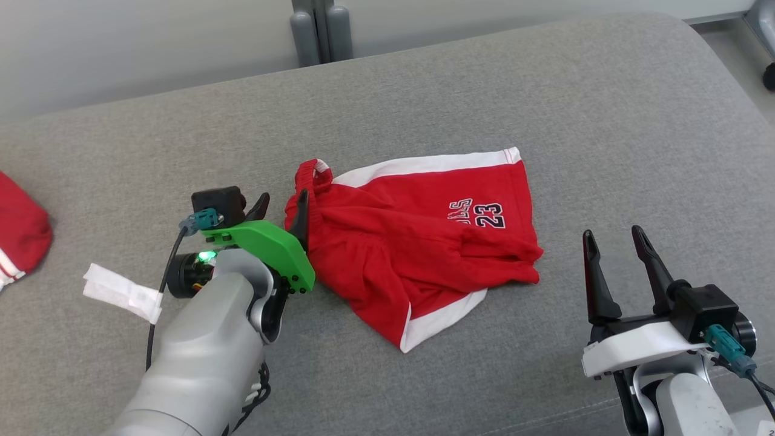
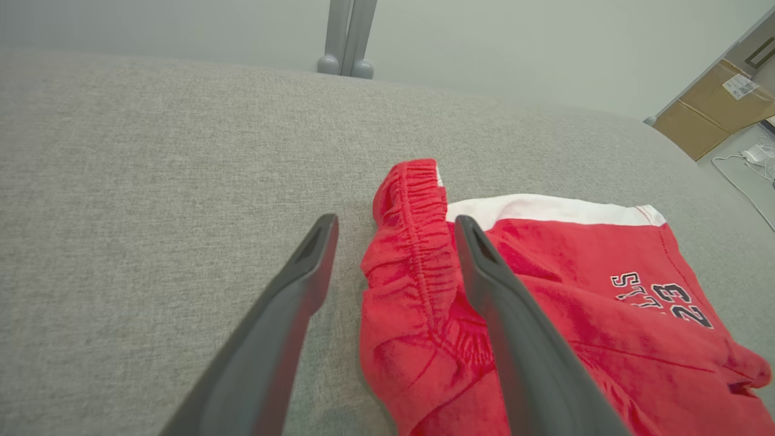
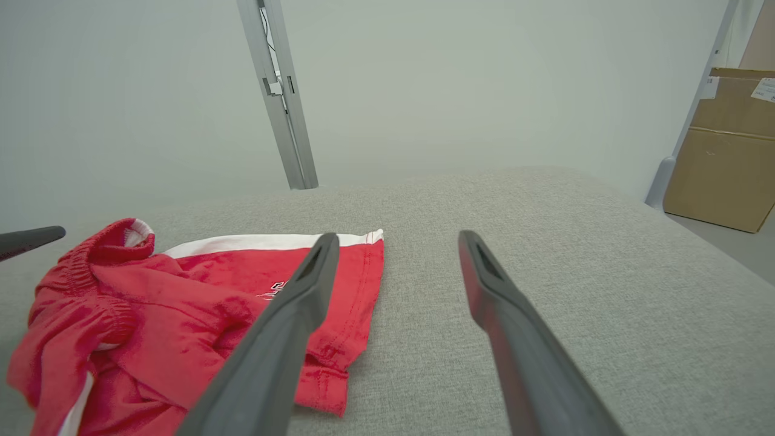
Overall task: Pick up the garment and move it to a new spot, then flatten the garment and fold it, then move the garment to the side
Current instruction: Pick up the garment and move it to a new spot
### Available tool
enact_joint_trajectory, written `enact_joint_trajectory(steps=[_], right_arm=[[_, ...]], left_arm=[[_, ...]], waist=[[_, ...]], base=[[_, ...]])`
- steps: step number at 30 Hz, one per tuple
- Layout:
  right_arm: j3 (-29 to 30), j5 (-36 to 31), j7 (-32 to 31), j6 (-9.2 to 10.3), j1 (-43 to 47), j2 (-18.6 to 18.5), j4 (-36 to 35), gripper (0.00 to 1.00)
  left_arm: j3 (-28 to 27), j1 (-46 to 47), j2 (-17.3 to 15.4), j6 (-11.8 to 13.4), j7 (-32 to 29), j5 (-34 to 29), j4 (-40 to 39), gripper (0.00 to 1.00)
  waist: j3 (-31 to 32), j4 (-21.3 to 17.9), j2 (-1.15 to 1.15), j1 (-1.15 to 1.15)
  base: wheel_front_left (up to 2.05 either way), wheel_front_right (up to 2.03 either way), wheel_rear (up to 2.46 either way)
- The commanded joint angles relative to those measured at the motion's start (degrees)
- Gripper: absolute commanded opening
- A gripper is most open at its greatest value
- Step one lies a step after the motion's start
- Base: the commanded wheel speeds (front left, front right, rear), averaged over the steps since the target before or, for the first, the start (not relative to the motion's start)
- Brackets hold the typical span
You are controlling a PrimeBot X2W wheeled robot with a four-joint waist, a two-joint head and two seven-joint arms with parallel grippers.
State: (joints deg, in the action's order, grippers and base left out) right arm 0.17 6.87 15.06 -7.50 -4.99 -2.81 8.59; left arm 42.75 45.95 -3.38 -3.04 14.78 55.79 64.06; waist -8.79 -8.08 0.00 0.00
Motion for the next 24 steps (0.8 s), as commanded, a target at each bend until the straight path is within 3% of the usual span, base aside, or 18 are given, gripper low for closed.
enact_joint_trajectory(steps=[1,9,21,24], right_arm=[[0.1,-0.4,0.2,0.02,0.0,-0.1,0.2,1.0],[1.8,-2.1,0.2,0.02,0.7,-0.1,0.8,1.0],[2.2,-4.1,0.2,0.02,3.1,-0.1,1.8,1.0],[1.9,-3.5,0.2,0.02,4.5,-0.2,1.5,1.0]], left_arm=[[0.1,1.0,-0.1,-0.3,0.4,-1.7,-0.7,1.0],[-4.1,-4.8,-2.6,1.6,0.4,-13.3,-13.9,1.0],[-17.8,-27.0,-3.9,5.9,0.4,-26.4,-35.4,1.0],[-20.9,-32.4,-3.6,5.9,0.4,-28.8,-39.6,1.0]], waist=[[1.2,1.9,0.0,0.0],[5.4,6.4,0.0,0.0],[9.5,10.2,0.0,0.0],[9.8,10.8,0.0,0.0]], base=[[0.0,0.0,0.0],[0.0,0.0,0.0],[0.0,0.0,0.0],[0.0,0.0,0.0]])
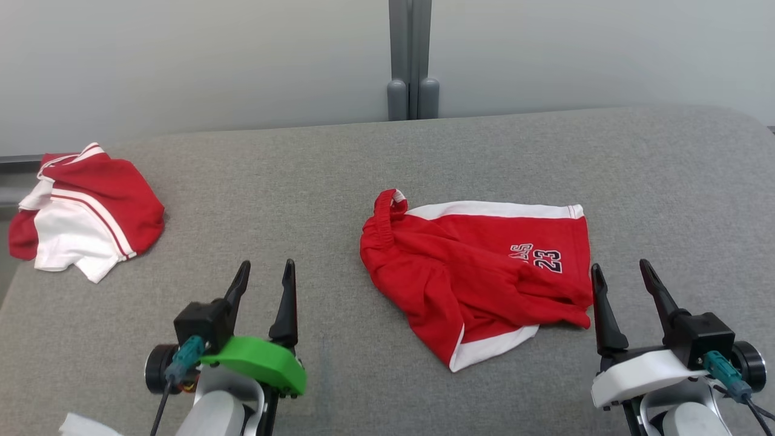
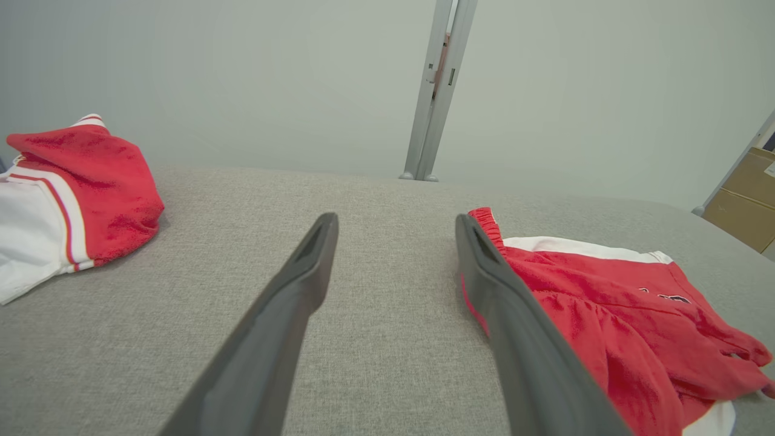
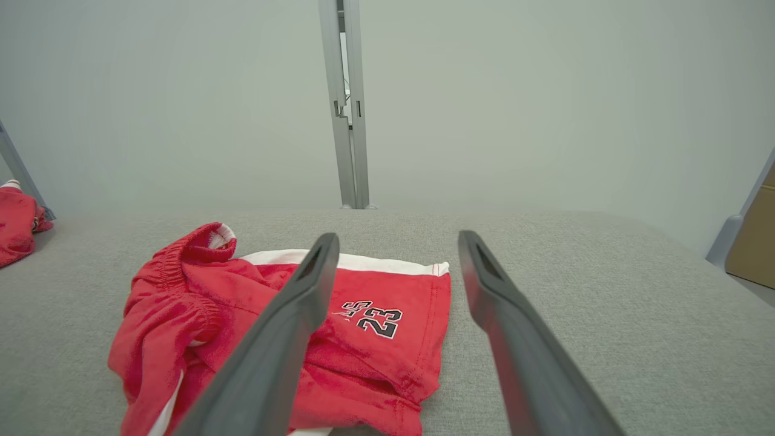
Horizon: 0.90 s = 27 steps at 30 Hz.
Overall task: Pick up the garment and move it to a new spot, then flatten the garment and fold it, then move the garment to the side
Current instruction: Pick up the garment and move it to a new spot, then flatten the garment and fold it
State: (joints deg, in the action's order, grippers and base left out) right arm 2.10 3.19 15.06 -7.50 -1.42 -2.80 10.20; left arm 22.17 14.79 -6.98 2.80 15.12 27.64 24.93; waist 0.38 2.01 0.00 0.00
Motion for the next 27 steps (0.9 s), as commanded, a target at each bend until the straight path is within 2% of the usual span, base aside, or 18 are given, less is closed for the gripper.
enact_joint_trajectory(steps=[1,5,12,27], right_arm=[[-0.1,0.3,0.2,0.02,1.3,-0.2,-0.3,1.0],[-0.4,1.7,0.2,0.02,2.9,-0.2,-0.6,1.0],[-1.5,4.0,0.2,0.02,5.0,-0.2,-0.3,1.0],[-2.2,4.5,0.2,0.02,4.5,-0.2,0.3,1.0]], left_arm=[[-1.3,-2.5,0.1,0.2,0.0,-1.5,-1.7,1.0],[-4.9,-7.8,1.2,-0.2,0.0,-3.4,-5.8,1.0],[-7.4,-13.9,2.5,-1.3,0.0,-6.7,-9.4,1.0],[-9.1,-15.1,3.9,-2.5,0.0,-8.8,-8.9,1.0]], waist=[[0.7,0.8,0.0,0.0],[1.0,0.9,0.0,0.0],[1.4,0.5,0.0,0.0],[1.1,0.2,0.0,0.0]], base=[[0.0,0.0,0.0],[0.0,0.0,0.0],[0.0,0.0,0.0],[0.0,0.0,0.0]])
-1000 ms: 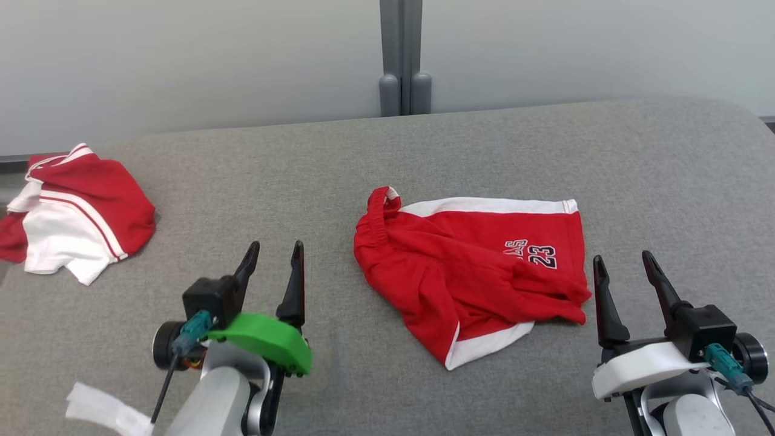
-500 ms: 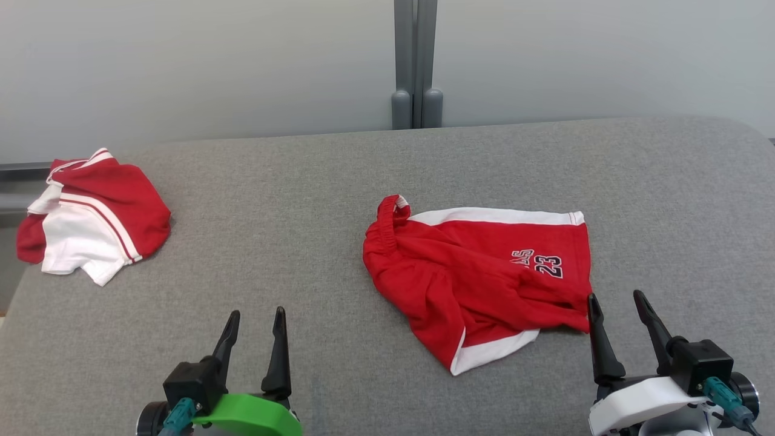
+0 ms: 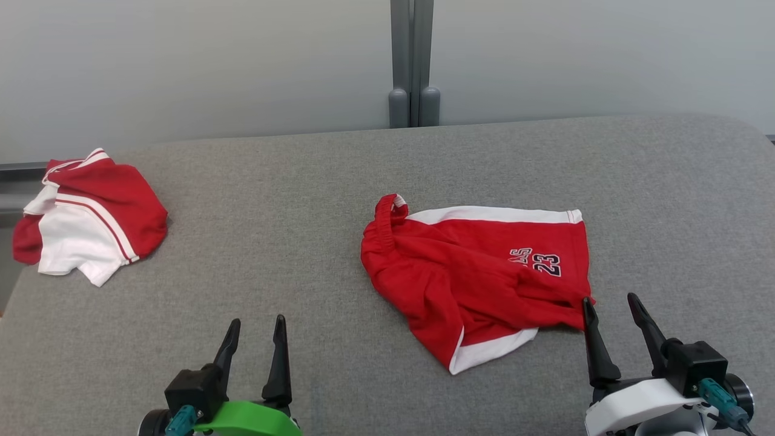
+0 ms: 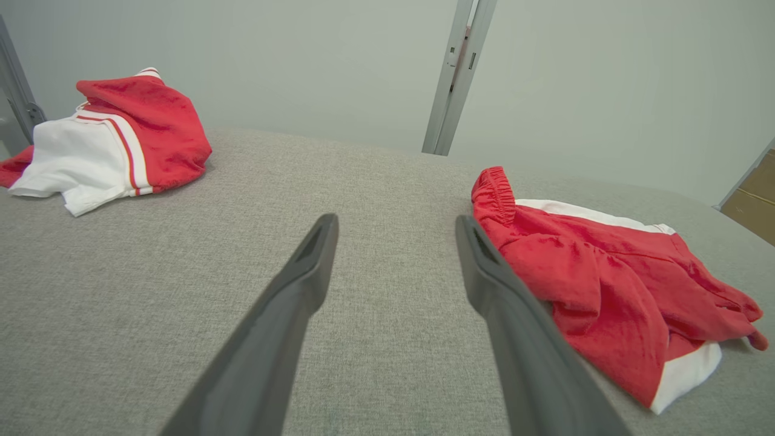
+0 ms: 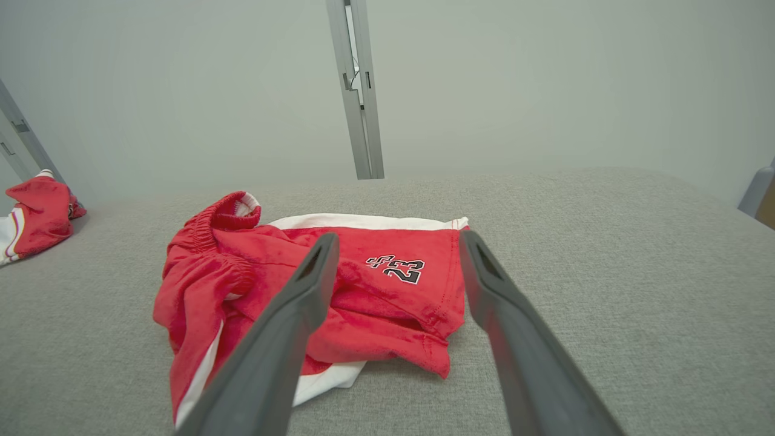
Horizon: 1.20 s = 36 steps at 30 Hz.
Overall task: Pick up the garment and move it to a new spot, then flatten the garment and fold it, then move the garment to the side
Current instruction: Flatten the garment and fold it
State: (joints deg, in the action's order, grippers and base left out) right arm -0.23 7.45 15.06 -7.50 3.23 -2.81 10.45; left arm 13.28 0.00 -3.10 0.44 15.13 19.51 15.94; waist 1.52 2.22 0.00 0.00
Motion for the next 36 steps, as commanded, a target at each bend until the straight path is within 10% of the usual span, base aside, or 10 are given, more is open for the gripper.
enact_joint_trajectory(steps=[1,17,26,36], right_arm=[[0.2,0.2,0.2,0.02,-0.2,-0.1,0.1,1.0],[0.1,-0.7,0.2,0.02,-1.3,-0.1,0.3,1.0],[-2.0,-0.3,0.2,0.02,-3.5,-0.1,0.8,1.0],[-3.4,0.4,0.2,0.02,-5.2,-0.1,1.6,1.0]], left_arm=[[-0.3,-0.2,0.0,-0.2,0.0,-0.9,0.1,1.0],[3.6,5.6,0.2,-2.1,-0.5,-4.8,3.9,1.0],[16.5,19.1,0.1,-4.2,-8.0,-4.2,11.2,1.0],[28.3,28.8,0.1,-1.2,-15.3,4.6,21.1,1.0]], waist=[[-0.1,0.0,0.0,0.0],[-1.4,-1.9,0.0,0.0],[-5.1,-6.8,0.0,0.0],[-7.3,-11.5,0.0,0.0]], base=[[0.0,0.0,0.0],[0.0,0.0,0.0],[0.0,0.0,0.0],[0.0,0.0,0.0]])
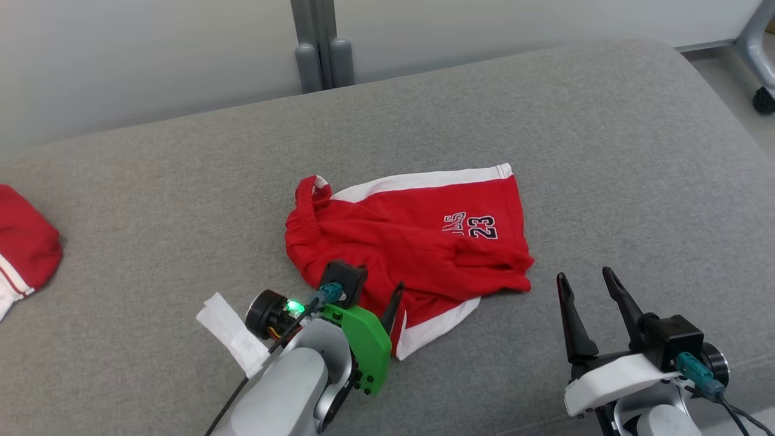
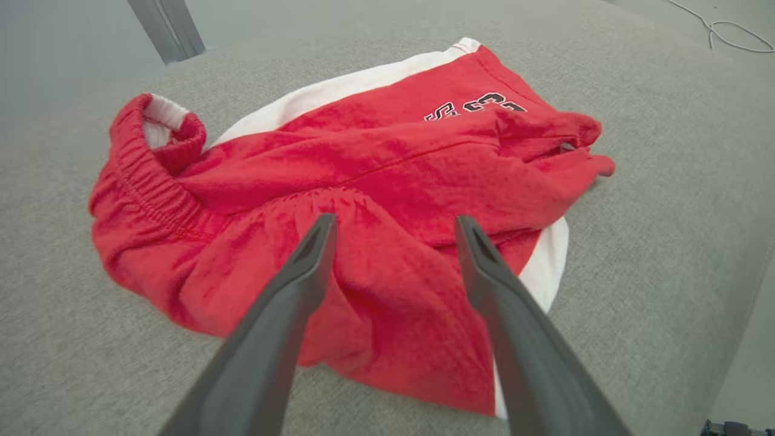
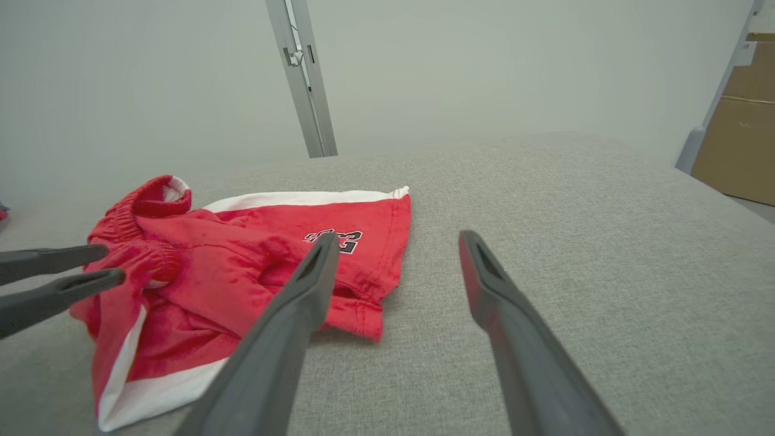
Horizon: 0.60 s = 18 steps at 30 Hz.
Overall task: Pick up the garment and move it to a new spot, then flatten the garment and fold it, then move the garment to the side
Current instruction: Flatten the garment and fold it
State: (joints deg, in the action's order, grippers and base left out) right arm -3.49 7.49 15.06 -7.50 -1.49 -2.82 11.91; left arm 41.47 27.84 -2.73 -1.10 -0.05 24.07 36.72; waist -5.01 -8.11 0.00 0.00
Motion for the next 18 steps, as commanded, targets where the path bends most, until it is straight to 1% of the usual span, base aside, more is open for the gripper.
enact_joint_trajectory(steps=[1,6,7,8,9,10,11,14,18], right_arm=[[-0.1,0.5,0.2,0.02,-0.5,-0.1,0.2,1.0],[-0.1,0.6,0.2,0.02,-0.2,-0.1,0.4,1.0],[0.0,0.6,0.2,0.02,0.0,-0.1,0.4,1.0],[0.0,0.6,0.2,0.02,0.2,-0.1,0.4,1.0],[-0.2,0.7,0.2,0.02,0.3,-0.1,0.5,1.0],[-0.2,0.8,0.2,0.02,0.4,-0.1,0.5,1.0],[-0.3,0.9,0.2,0.02,0.5,-0.1,0.5,1.0],[-0.4,1.0,0.2,0.02,0.7,-0.1,0.5,1.0],[0.1,0.8,0.2,0.02,1.4,-0.1,0.6,1.0]], left_arm=[[0.8,1.5,-0.3,0.9,-0.7,0.9,1.6,1.0],[2.7,2.8,-0.3,3.1,-1.3,4.0,5.8,1.0],[3.1,3.0,-0.3,3.4,-1.0,4.8,6.5,0.9],[3.5,3.3,-0.3,3.7,-0.7,5.4,6.9,0.73],[3.8,3.4,-0.3,4.0,-0.3,6.3,7.3,0.42],[4.1,3.5,-0.3,4.4,0.2,6.7,7.5,0.24],[4.4,3.6,-0.3,4.8,0.9,7.2,7.7,0.0],[5.1,3.6,-0.3,5.9,4.1,9.3,7.9,0.0],[5.4,3.2,-0.3,6.4,8.7,11.8,7.8,0.0]], waist=[[-0.7,-1.4,0.0,0.0],[-0.5,-1.7,0.0,0.0],[-0.4,-1.6,0.0,0.0],[-0.3,-1.5,0.0,0.0],[-0.1,-1.3,0.0,0.0],[0.0,-1.2,0.0,0.0],[0.1,-1.0,0.0,0.0],[0.5,-0.4,0.0,0.0],[1.4,0.9,0.0,0.0]], base=[[0.0,0.0,0.0],[0.0,0.0,0.0],[0.0,0.0,0.0],[0.0,0.0,0.0],[0.0,0.0,0.0],[0.0,0.0,0.0],[0.0,0.0,0.0],[0.0,0.0,0.0],[0.0,0.0,0.0]])
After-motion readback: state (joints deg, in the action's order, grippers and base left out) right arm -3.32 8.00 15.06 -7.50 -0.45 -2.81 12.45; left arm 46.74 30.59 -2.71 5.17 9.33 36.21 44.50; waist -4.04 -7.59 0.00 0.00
